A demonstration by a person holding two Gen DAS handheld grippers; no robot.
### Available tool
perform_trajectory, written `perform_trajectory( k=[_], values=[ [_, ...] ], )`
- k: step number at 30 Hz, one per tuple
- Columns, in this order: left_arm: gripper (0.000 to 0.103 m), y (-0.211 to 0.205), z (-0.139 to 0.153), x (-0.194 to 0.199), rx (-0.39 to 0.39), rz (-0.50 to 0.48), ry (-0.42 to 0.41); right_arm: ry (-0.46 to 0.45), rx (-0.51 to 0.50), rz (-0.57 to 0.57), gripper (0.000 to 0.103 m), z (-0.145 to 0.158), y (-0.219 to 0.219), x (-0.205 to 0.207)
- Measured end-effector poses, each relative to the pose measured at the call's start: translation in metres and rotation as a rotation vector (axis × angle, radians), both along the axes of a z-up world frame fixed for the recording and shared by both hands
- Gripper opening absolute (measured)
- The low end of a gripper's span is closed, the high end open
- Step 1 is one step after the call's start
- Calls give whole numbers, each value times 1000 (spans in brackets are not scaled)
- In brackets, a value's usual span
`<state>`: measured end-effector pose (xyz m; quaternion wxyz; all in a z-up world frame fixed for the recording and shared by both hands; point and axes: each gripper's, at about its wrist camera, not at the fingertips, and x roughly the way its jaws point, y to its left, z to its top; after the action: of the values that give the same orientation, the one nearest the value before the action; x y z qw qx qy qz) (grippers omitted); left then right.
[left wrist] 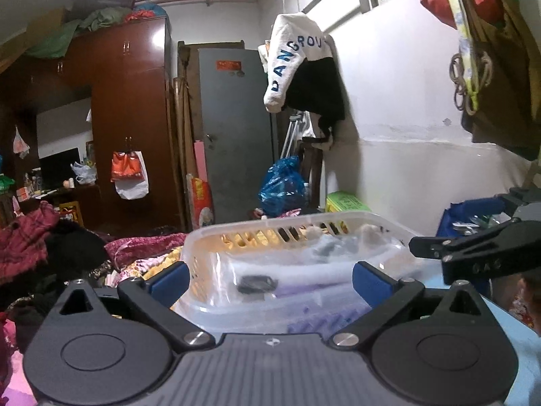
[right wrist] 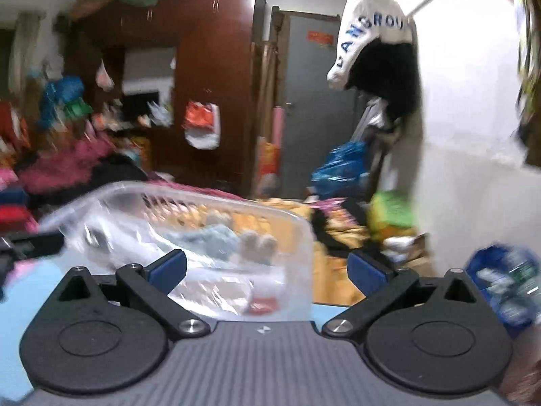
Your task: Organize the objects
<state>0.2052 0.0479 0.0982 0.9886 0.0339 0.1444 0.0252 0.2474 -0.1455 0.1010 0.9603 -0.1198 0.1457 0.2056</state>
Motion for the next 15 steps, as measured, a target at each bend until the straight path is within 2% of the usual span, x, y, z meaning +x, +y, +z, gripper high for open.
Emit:
perform_trajectory(
  k=[2, 4, 10, 15],
  values=[
    [103, -4, 0, -10, 10, -4, 3, -36, -21, -8, 103, -2, -1, -15],
    [103, -9, 0, -21, 18, -3, 1, -32, -5, -10, 103, -3, -8, -28],
    [103, -11, -2, -61, -18, -17, -31, 81, 145, 86, 103, -4, -41, -49],
    [103, -1, -8, -99, -62, -4, -83, 108, 266, 90, 103, -6, -68, -68]
  ],
)
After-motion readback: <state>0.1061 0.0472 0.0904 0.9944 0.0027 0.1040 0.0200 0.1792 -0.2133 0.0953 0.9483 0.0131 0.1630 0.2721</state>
